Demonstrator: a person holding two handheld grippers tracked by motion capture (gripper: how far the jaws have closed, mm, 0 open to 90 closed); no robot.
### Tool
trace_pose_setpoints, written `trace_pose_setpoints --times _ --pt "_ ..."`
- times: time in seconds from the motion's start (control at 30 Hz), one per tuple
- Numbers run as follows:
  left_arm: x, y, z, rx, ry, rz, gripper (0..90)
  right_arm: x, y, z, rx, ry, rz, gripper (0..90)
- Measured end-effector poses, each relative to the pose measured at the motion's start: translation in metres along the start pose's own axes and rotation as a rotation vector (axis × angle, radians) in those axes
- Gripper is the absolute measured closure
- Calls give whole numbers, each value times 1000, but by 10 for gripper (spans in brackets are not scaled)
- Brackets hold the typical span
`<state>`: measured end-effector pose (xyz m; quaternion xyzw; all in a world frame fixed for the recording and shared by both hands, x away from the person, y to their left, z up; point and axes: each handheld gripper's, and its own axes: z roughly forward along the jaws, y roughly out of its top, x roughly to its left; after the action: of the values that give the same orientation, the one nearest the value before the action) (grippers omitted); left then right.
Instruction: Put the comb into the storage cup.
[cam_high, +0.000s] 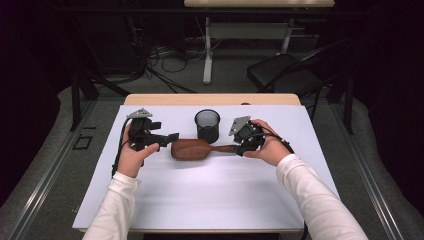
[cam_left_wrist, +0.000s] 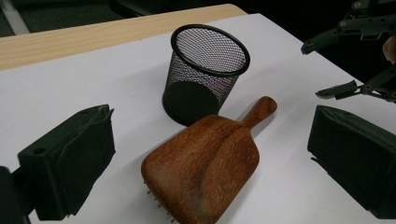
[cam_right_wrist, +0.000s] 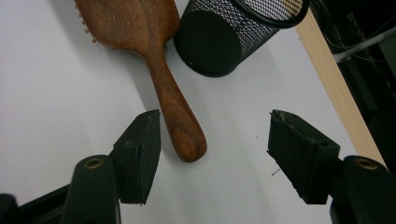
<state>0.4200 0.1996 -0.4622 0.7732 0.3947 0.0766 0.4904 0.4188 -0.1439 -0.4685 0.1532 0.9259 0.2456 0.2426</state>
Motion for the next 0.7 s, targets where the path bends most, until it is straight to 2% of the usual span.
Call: trace_pose_setpoints --times 0.17,0.37,0.7 --pt "0 0 0 -1 -2 0 7 3 4 5 7 14 -39 373" --pt "1 0 -1 -3 -1 1 7 6 9 12 0 11 -53 395" --pt "0 0 -1 -9 -6 0 7 13 21 24 -12 43 -88 412"
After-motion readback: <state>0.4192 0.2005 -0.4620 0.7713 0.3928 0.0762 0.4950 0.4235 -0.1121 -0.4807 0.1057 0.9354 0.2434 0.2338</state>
